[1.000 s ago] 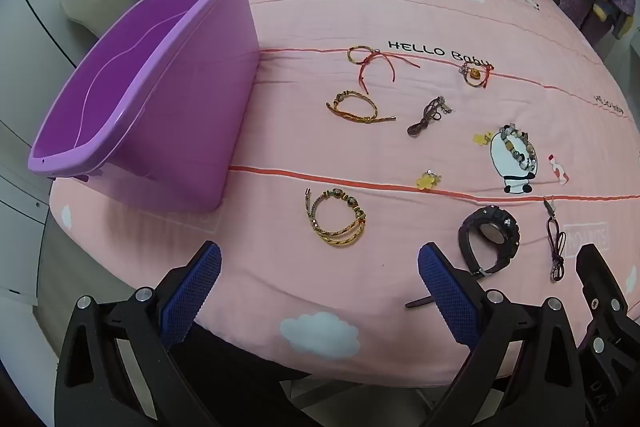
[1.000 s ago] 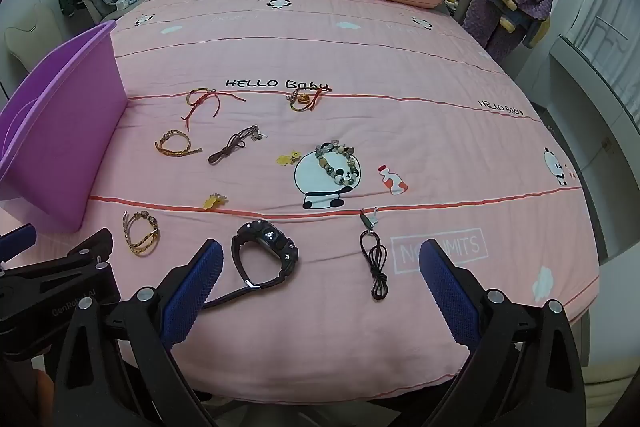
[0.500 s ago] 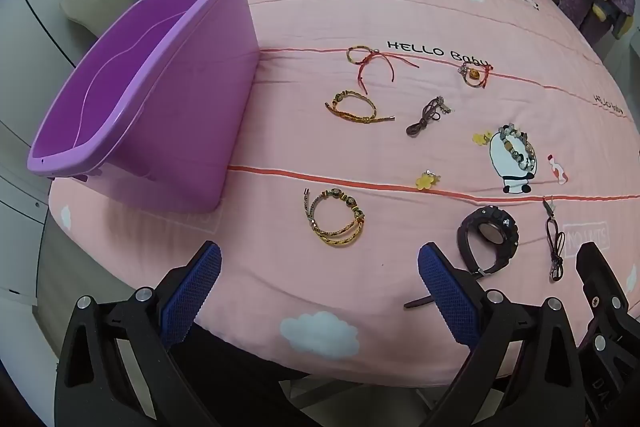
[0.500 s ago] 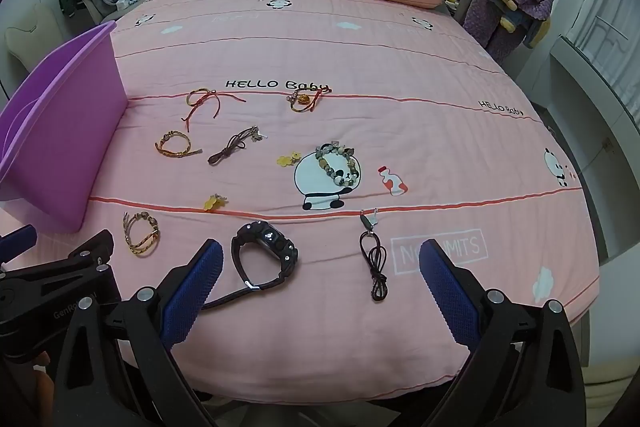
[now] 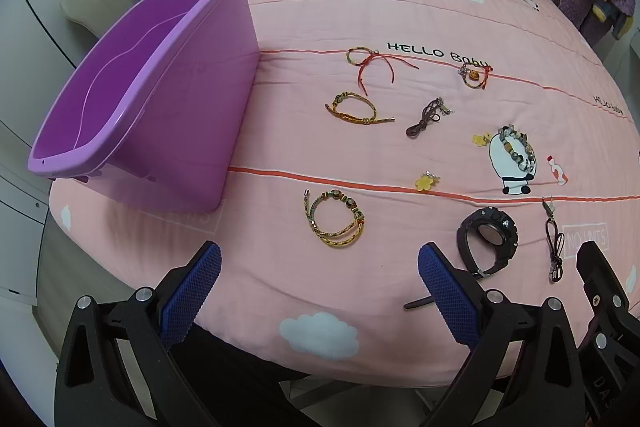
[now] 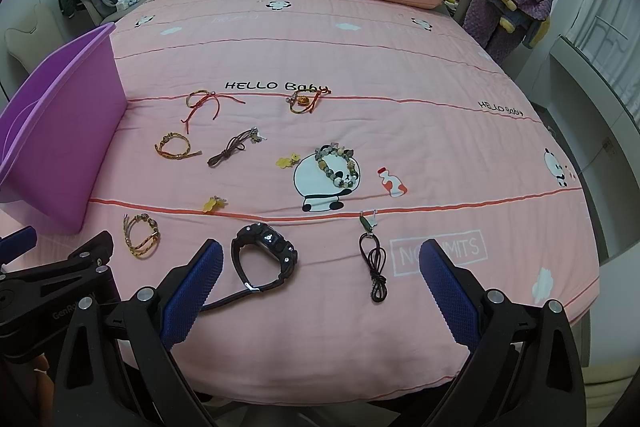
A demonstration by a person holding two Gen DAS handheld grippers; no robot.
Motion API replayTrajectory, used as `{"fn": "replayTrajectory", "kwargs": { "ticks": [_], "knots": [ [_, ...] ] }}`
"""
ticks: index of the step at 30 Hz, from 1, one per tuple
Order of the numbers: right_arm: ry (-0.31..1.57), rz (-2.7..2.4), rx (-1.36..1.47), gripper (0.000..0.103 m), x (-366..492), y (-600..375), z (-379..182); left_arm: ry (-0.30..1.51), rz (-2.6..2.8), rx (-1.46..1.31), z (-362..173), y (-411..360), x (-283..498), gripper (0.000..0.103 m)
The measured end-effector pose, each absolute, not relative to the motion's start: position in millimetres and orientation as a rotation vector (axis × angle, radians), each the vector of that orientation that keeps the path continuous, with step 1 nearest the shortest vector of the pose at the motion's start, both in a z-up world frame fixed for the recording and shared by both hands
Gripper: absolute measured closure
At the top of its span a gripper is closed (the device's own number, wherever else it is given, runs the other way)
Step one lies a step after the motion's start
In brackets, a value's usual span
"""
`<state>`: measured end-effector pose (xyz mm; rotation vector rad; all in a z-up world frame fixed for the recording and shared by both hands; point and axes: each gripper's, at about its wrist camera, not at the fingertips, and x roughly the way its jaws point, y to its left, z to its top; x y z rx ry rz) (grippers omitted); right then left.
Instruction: Organize jewelry
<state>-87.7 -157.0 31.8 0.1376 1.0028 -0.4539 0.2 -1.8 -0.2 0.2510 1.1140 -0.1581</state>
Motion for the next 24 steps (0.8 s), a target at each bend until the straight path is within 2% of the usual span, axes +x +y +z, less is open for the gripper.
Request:
{"fn": "replayTrajectory", "kwargs": {
  "ticks": [24],
  "knots": [
    [1.002,-0.454,0.14,0.009,-89.4,-158.7,31.6,1.112,-0.155,0.239,2.1,1.1,0.2,0.006]
  ]
}}
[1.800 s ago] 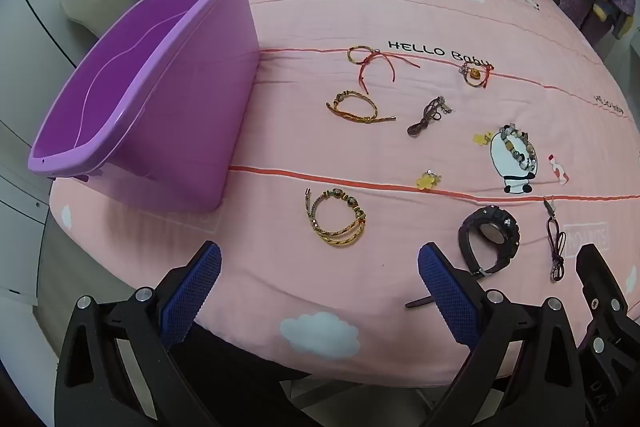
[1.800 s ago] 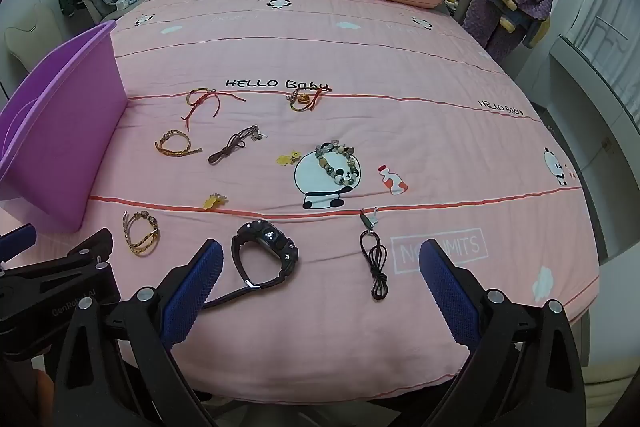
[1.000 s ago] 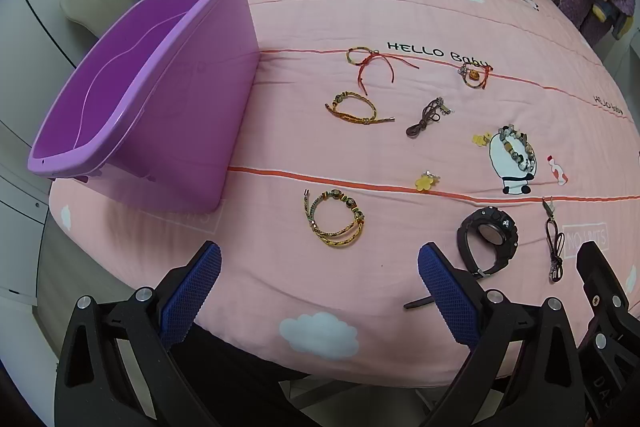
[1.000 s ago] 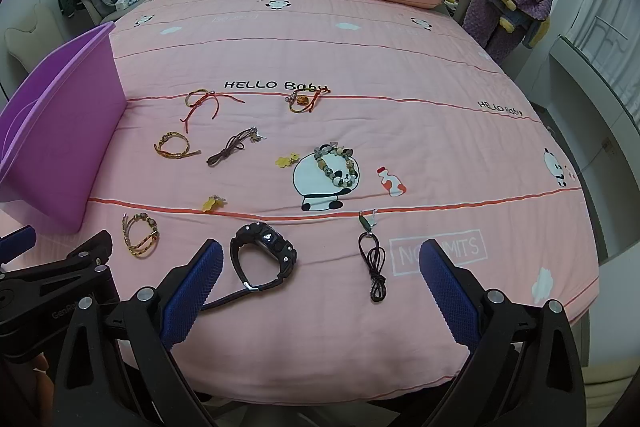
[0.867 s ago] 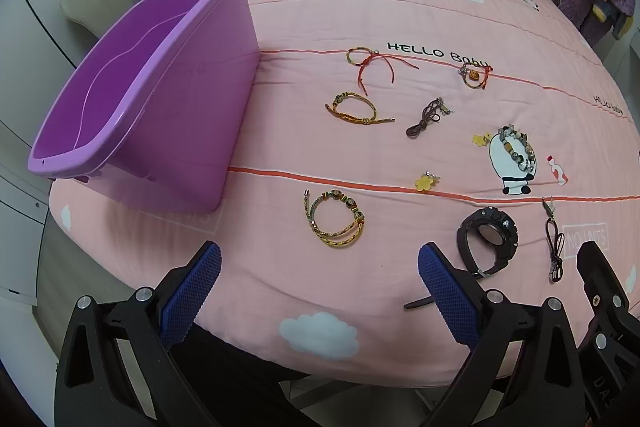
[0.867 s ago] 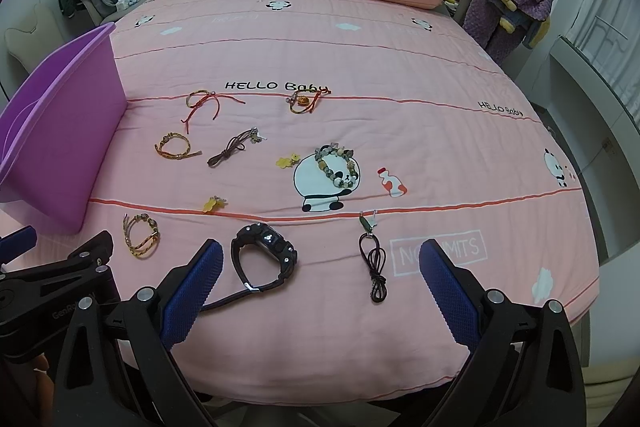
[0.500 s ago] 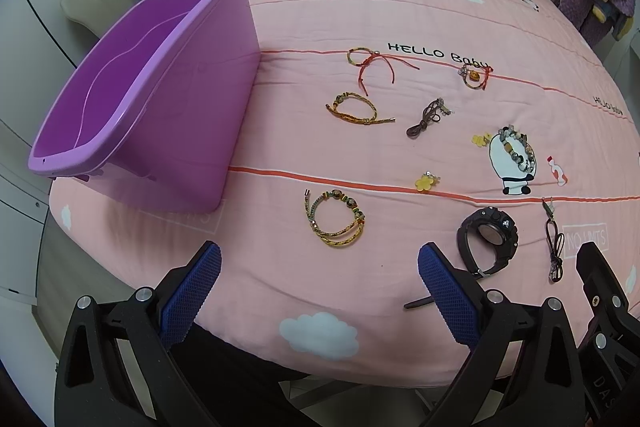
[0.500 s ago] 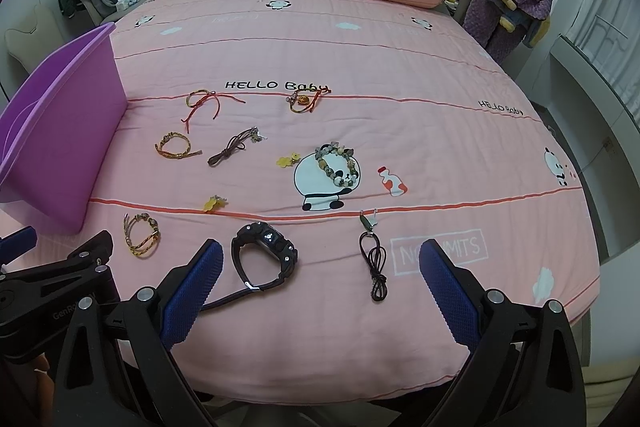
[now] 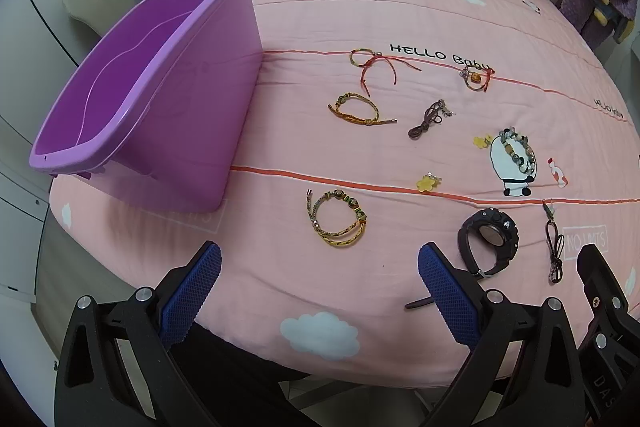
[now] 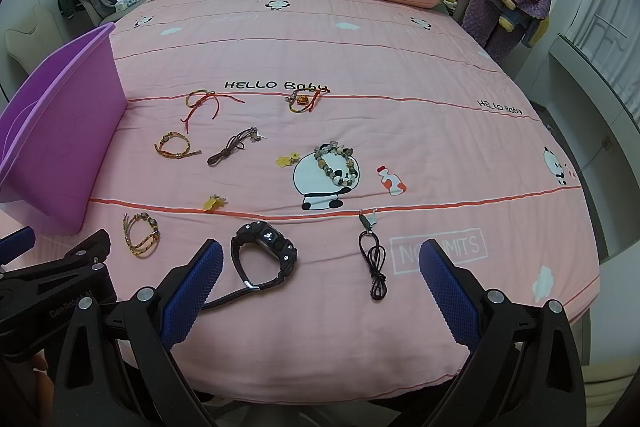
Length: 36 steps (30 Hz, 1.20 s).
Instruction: Organize jewelry
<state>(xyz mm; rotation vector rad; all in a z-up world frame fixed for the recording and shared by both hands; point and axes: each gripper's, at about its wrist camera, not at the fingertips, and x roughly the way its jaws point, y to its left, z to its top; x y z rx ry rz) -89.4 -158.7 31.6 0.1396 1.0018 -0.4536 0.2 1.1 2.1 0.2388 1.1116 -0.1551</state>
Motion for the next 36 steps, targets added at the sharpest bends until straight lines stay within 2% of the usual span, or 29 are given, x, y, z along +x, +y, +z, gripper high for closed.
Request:
{"fn": "replayTrajectory", "kwargs": {
  "ticks": [36],
  "knots": [
    [1.002,-0.453,0.14,0.009,-90.7,-158.1,32.3,1.103,-0.155,0.239,3.6,1.7,-1.9,0.006]
  ]
}}
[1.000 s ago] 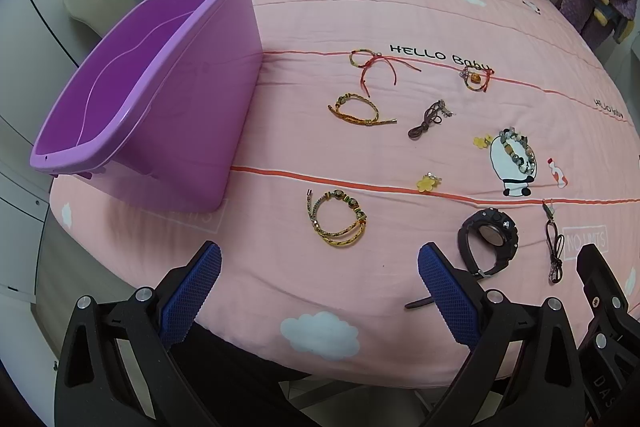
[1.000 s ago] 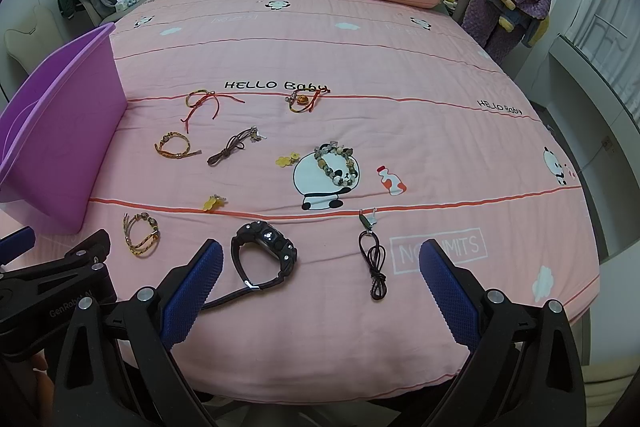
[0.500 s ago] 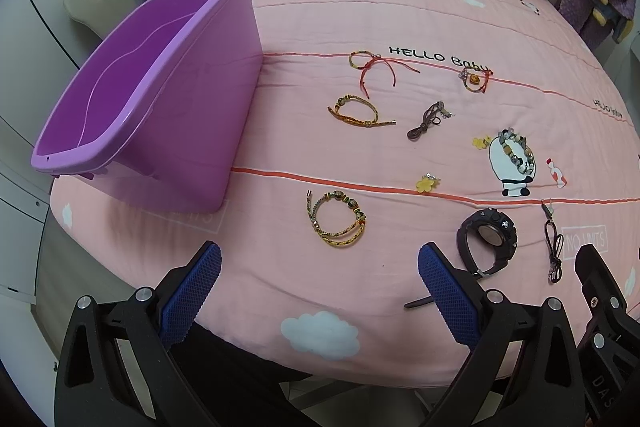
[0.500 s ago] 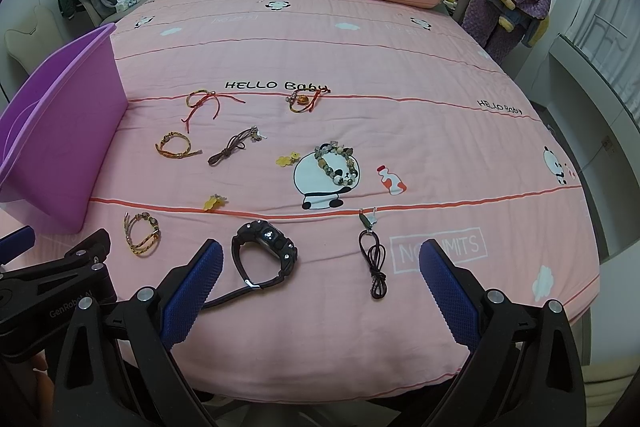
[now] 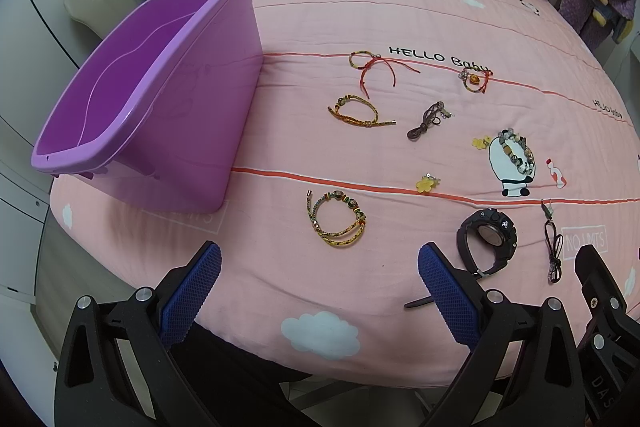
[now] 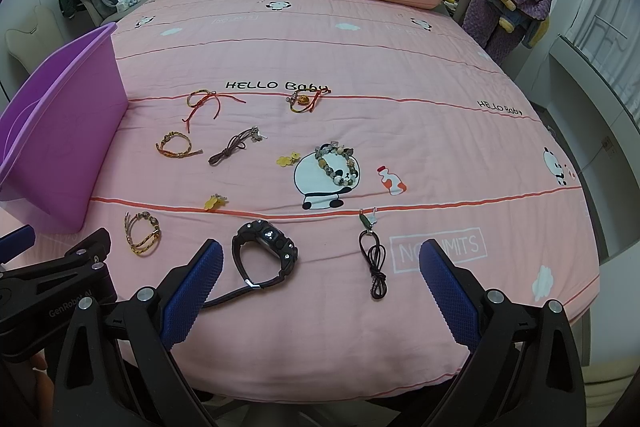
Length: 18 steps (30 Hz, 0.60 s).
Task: Organize jewelry
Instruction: 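Grasp the gold braided bracelet with the left gripper while the right grasps the black cord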
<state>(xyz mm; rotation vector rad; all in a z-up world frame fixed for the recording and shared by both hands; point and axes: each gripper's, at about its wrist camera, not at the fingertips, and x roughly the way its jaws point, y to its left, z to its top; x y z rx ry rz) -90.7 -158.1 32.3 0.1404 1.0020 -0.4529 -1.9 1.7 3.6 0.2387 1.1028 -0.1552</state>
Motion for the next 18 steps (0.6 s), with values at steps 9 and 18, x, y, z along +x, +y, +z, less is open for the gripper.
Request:
{"fn": "replayTrajectory", "kwargs": {
  "ticks": [9,18],
  "knots": [
    [0.993,-0.425,0.17,0.009,-95,-160,32,1.104,-0.159,0.24,2,2,-3,0.006],
    [0.973,-0.363,0.272,0.009,-123,-185,14,1.134,-0.166,0.236,-25,23,-11,0.006]
  ]
}}
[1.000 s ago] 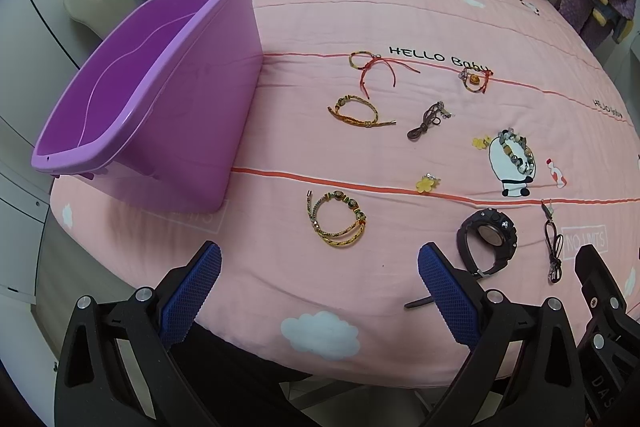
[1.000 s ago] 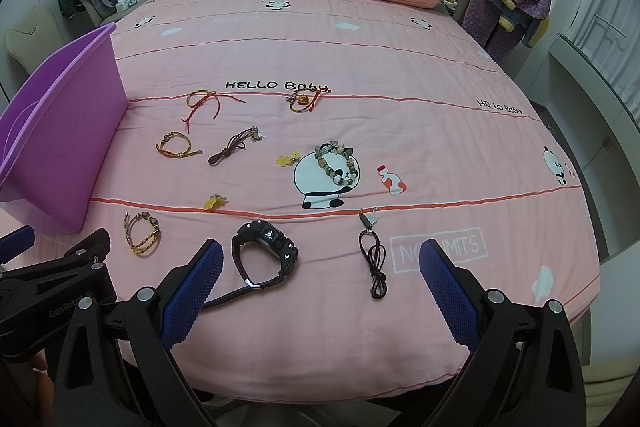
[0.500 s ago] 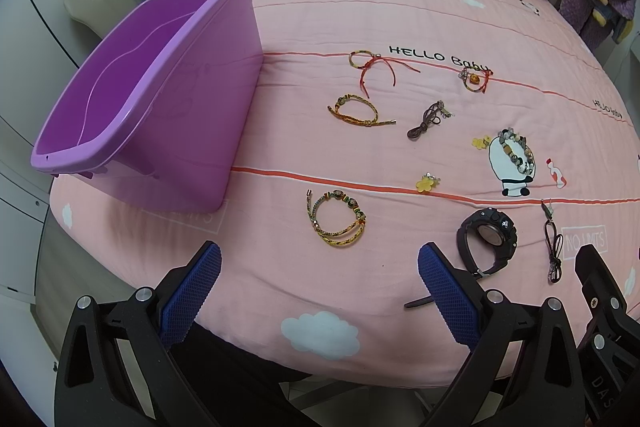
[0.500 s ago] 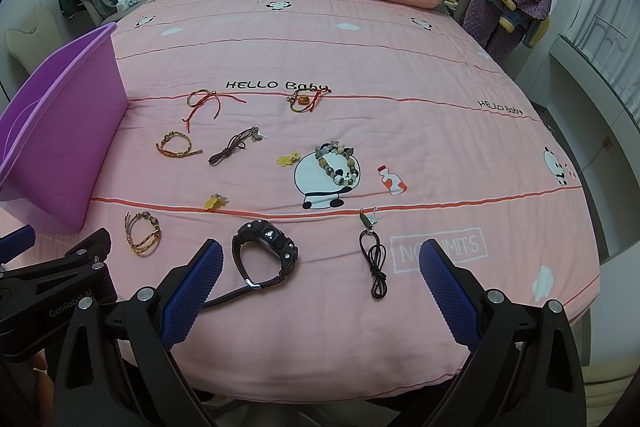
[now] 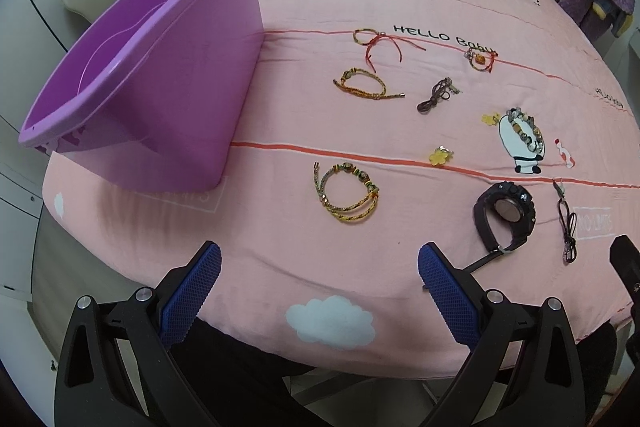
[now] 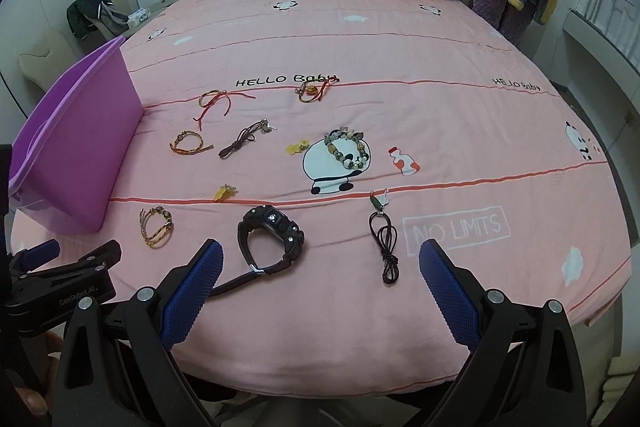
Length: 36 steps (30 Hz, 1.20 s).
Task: Organize jewelry
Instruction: 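Grasp the gold braided bracelet with the left gripper while the right grasps the black cord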
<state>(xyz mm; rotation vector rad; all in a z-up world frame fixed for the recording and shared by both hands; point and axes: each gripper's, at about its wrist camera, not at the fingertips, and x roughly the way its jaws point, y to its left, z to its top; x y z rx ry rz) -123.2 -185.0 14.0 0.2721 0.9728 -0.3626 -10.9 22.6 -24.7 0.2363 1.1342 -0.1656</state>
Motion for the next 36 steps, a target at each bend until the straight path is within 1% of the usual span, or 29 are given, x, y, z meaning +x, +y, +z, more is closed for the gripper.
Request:
{"fn": "replayTrajectory", "kwargs": {
  "ticks": [9,14,20,28,36],
  "knots": [
    [0.997,-0.355,0.298,0.009,-141,-204,-19,1.142,-0.187,0.222,-46,35,-5,0.006],
    [0.998,-0.357,0.322,0.009,-142,-222,-38,1.116,-0.208,0.214,-59,35,2,0.006],
    [0.996,-0.365,0.262,0.009,-135,-231,-57,1.127,-0.177,0.193,-81,45,18,0.006],
    [1.024,-0.36,0.257,0.009,-126,-244,-78,1.126,-0.194,0.205,-100,33,31,0.007],
    [1.014,-0.383,0.23,0.01,-119,-252,-87,1.13,-0.207,0.217,-116,23,39,0.009]
  ]
}}
